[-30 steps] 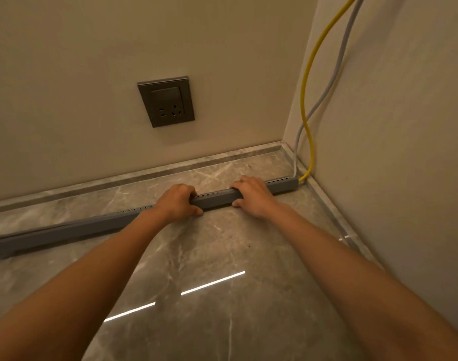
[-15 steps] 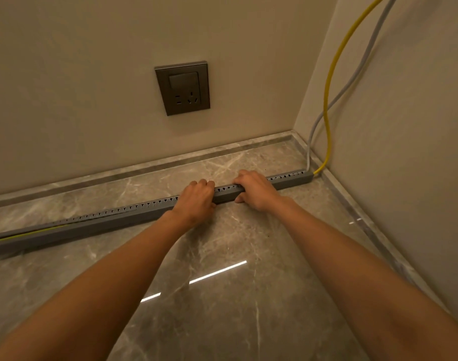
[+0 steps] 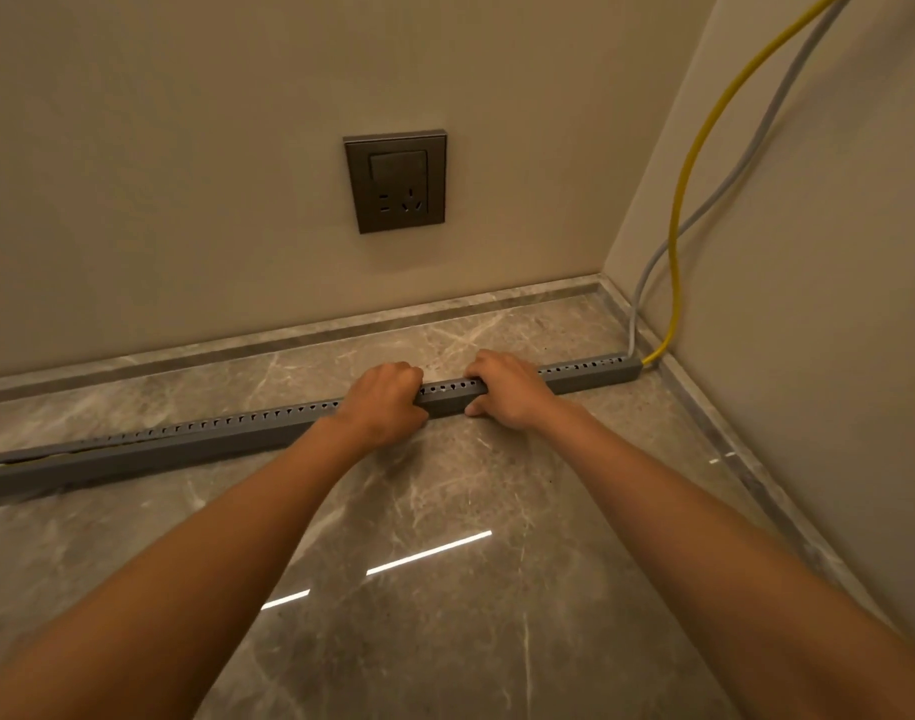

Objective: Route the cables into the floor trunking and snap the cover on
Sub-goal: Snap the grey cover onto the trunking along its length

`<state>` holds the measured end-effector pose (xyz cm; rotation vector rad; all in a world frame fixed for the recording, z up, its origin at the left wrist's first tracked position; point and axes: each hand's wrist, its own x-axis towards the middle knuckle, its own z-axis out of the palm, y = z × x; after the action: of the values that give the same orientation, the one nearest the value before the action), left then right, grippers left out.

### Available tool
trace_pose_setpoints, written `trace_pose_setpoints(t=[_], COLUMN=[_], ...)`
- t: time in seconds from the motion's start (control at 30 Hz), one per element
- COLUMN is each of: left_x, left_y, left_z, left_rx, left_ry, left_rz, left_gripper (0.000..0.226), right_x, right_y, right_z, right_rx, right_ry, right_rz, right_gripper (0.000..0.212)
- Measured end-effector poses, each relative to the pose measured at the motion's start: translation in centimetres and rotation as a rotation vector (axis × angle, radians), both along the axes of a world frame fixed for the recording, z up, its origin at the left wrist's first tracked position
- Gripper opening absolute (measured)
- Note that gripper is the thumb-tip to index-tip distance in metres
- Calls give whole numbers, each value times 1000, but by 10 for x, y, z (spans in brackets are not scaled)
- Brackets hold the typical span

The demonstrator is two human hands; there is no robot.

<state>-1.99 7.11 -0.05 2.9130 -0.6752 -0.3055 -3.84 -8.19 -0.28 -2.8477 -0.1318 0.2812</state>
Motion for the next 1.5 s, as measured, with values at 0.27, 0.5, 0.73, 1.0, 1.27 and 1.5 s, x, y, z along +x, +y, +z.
trace_pose_setpoints(t=[0.27, 0.5, 0.73, 1.0, 1.27, 1.5], left_x=[-5, -2, 1, -1, -7, -4], left_y=[0, 11, 59, 74, 75, 75], left_z=[-3, 0, 4, -4, -9, -4], left_rx=[-4, -100, -112, 0, 62, -48], left_ry=[-62, 23, 86, 61, -60, -6], left_rz=[-5, 61, 140, 64, -39, -21], left_gripper=[27, 33, 34, 40, 41, 40], right_x=[-4, 1, 5, 6, 6, 5], right_y=[0, 5, 31, 71, 73, 68], right_z=[-2, 3, 5, -5, -3, 1], right_rx=[-107, -54, -40, 51, -56, -27], right_ry=[-115, -31, 13, -4, -8, -7], right_rz=[73, -4, 22, 104, 190, 155], right_gripper=[28, 34, 38, 40, 40, 40])
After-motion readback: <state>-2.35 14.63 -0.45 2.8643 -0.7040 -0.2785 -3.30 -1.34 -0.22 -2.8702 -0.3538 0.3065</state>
